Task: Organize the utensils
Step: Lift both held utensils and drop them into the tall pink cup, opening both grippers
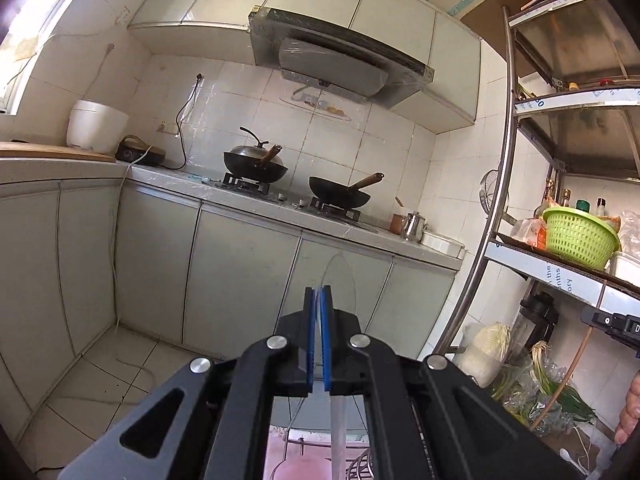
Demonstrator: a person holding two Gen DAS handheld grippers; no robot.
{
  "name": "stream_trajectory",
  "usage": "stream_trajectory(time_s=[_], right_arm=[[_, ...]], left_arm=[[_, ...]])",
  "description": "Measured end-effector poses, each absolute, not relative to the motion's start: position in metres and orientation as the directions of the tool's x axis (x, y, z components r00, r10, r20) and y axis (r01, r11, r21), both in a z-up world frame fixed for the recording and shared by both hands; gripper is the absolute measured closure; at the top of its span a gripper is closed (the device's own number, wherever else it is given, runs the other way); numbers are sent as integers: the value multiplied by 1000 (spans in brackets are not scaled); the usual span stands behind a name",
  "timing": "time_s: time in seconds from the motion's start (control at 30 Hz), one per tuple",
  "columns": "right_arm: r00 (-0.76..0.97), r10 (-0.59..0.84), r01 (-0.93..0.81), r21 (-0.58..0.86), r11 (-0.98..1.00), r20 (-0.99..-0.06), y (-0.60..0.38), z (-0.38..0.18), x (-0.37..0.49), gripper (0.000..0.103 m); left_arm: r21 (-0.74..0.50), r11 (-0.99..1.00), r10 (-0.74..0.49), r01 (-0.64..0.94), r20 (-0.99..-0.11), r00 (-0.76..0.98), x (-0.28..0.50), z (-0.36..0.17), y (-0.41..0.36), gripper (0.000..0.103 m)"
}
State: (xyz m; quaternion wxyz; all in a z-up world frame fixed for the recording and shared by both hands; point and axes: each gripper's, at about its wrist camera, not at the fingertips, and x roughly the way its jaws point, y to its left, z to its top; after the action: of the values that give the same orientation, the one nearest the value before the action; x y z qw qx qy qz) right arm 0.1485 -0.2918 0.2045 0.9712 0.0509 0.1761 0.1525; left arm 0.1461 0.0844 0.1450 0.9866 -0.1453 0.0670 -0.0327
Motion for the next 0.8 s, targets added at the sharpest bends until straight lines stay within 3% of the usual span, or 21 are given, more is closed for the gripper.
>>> stream_trajectory(time_s=[0.27, 0.53, 0.63, 0.67, 0.7, 0.73, 0.8], right_arm=[[830, 333, -272, 197, 942, -448, -288, 148, 172, 97], [748, 344, -239, 252, 938, -568, -288, 96, 187, 97], [739, 337, -225, 257, 940, -584, -288, 94, 189, 96], [724, 338, -221, 263, 939, -601, -288, 91, 190, 95], [709, 339, -215, 268, 939, -618, -288, 89, 192, 87], [699, 341, -213, 272, 938, -629, -289, 87, 192, 73], [694, 344, -215, 273, 937, -633, -290, 86, 189, 59]], left_arm=[[-267, 963, -106, 41, -234, 967, 152, 86, 76, 101], [-317, 948, -155, 27, -388, 908, 164, 47, 83, 100], [-365, 931, -181, 18, -419, 890, 168, 41, 90, 93], [-381, 925, -186, 11, -427, 885, 169, 40, 92, 83], [-396, 918, -194, 11, -426, 884, 168, 40, 94, 75], [-407, 913, -201, 13, -424, 883, 167, 41, 95, 74], [-410, 912, -199, 10, -422, 884, 163, 44, 97, 73]])
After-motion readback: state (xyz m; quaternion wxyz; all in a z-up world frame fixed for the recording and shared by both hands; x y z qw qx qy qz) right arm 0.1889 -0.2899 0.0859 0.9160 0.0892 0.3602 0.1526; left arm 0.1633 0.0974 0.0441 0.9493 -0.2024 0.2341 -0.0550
